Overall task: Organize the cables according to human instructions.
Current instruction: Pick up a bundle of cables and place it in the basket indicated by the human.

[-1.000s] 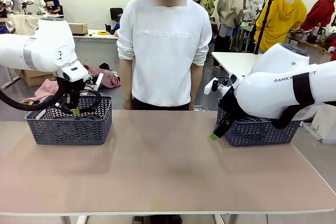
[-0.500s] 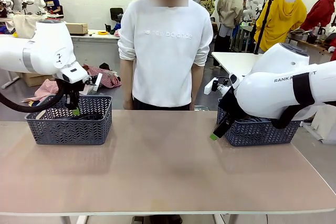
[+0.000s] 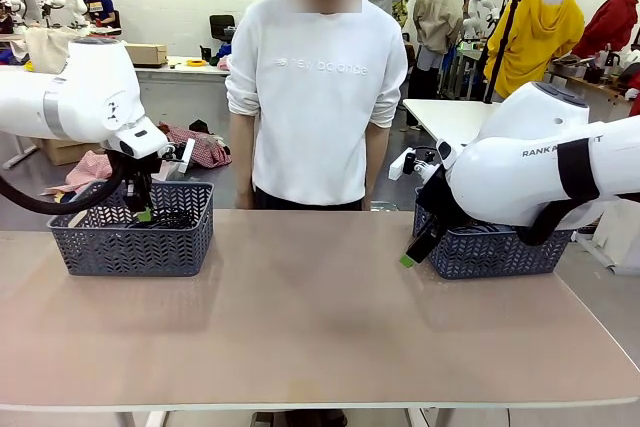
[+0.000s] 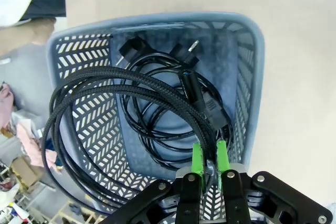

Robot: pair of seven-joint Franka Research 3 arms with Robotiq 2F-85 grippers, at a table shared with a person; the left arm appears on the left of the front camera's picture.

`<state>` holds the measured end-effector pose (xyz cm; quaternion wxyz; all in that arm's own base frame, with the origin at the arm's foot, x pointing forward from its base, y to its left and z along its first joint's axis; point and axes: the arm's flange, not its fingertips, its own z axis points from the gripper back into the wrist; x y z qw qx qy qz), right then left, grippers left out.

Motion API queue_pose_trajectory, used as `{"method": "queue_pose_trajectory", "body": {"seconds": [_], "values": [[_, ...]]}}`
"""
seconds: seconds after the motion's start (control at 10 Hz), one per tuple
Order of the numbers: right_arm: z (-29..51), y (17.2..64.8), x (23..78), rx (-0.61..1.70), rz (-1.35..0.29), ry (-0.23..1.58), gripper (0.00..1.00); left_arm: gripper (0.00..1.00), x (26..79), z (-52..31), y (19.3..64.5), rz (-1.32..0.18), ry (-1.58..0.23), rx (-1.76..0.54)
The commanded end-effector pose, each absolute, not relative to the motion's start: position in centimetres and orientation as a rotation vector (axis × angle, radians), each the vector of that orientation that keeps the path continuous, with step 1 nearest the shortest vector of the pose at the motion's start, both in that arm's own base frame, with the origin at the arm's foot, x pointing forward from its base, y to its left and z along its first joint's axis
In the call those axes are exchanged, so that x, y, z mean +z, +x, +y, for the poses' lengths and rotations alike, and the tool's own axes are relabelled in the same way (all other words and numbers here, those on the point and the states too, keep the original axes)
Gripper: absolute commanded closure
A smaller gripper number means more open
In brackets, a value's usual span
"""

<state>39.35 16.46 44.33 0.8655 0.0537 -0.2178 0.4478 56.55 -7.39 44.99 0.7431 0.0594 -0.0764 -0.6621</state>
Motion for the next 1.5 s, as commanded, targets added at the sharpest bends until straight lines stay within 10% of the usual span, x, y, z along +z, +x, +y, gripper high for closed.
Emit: {"method": "queue_pose_trajectory", "body": {"seconds": [0.0,1.4], "values": [[16.3,39.1,44.4,0.932,-0.454,0.104,0.0,0.01,45.0,-7.2,56.4,-0.169,0.092,-1.429],[16.3,39.1,44.4,0.932,-0.454,0.104,0.0,0.08,46.4,-7.5,56.9,-0.217,0.074,-1.41]]}}
